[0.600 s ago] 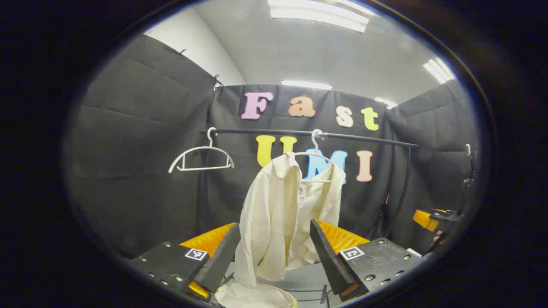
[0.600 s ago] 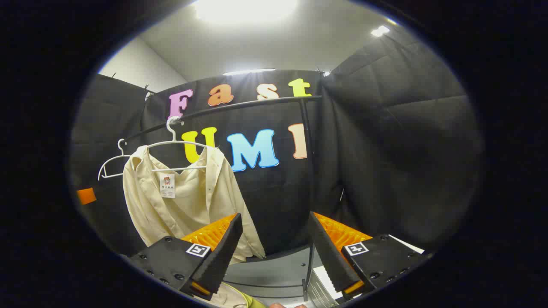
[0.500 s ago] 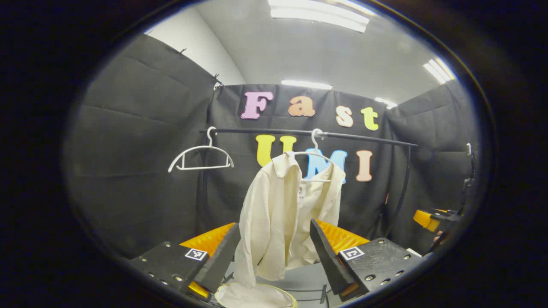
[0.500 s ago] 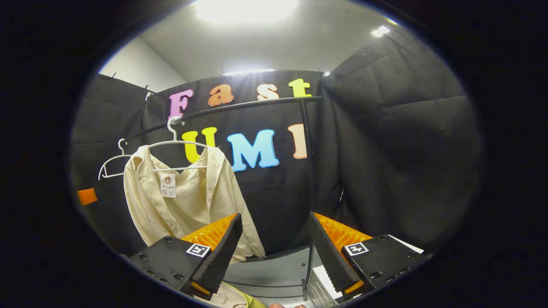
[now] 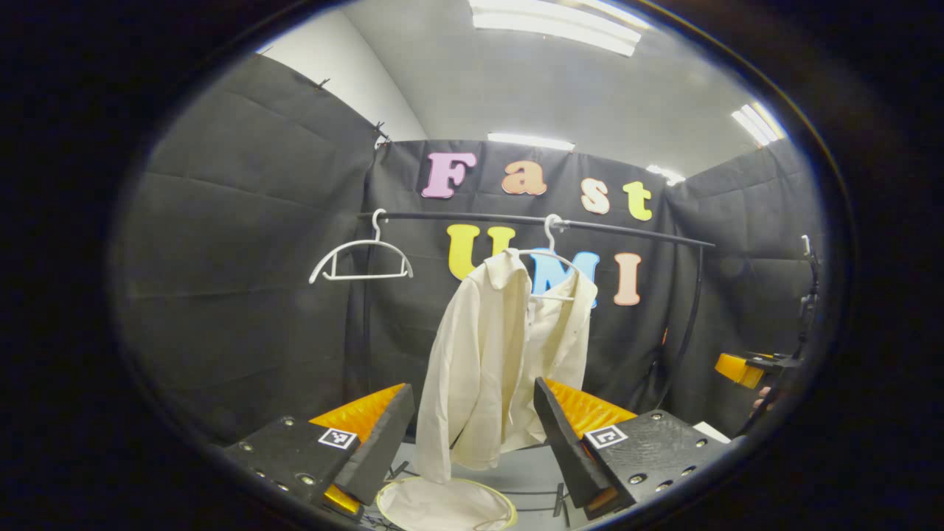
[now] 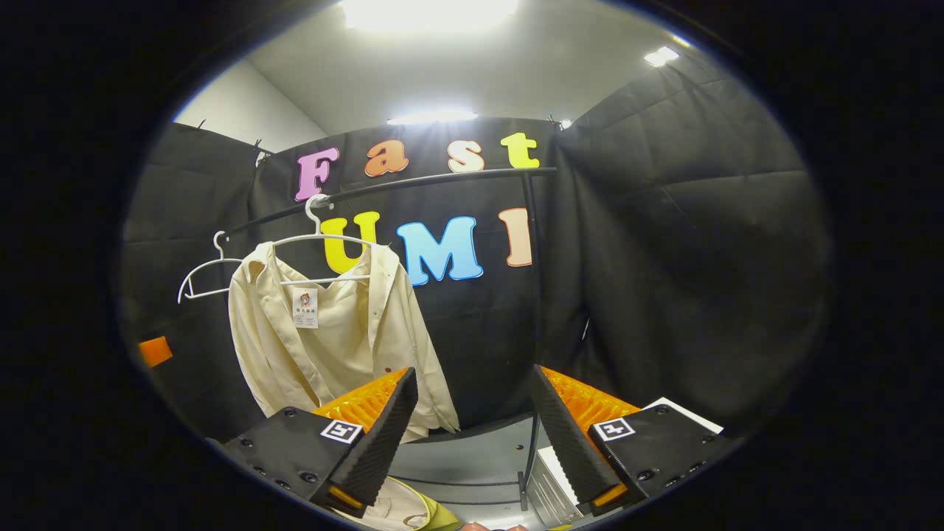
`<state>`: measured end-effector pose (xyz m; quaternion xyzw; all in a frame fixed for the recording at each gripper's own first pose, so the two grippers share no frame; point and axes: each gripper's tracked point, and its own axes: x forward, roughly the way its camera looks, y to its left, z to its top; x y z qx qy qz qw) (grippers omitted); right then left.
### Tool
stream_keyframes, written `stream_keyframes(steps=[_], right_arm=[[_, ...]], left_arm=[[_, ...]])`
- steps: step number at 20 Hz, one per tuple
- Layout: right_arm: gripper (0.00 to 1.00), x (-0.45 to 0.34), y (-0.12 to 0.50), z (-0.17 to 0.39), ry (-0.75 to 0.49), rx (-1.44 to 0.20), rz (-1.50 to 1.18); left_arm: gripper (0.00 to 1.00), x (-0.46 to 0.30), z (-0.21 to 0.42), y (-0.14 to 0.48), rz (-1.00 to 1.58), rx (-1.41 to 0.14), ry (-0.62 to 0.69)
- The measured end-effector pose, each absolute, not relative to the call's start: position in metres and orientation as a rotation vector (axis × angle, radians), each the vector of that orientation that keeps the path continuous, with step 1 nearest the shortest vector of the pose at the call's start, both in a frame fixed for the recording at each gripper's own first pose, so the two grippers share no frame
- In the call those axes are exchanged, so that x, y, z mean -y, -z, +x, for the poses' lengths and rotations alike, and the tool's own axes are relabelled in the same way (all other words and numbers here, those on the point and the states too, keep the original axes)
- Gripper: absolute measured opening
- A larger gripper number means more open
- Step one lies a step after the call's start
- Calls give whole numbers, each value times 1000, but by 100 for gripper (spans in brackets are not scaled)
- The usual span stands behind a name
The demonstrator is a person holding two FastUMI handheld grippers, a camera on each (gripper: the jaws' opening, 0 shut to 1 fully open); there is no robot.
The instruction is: Grasp the clothes on the hanger with both hands and then place them into the laundry hamper below.
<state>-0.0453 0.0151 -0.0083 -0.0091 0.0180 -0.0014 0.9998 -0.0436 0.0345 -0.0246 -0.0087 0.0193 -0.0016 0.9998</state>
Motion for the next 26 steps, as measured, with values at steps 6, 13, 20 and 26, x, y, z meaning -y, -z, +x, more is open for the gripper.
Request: stream_keyframes(steps=[6,13,20,26], right_arm=[[98,-25,8,-59,-8,-45,-22],[98,-37,11,-23,-53,-54,-7],[98,-31,24,33,-96,-82,4],[93,-27,45,69,-167,-104,-20]], left_arm=[[94,-37,-65,20,-20,-35,26],[94,-14,-31,-5,-1,-8,25],[95,35,51,-22,-14,5,5],[95,64,128,-11,-10,-4,-26]])
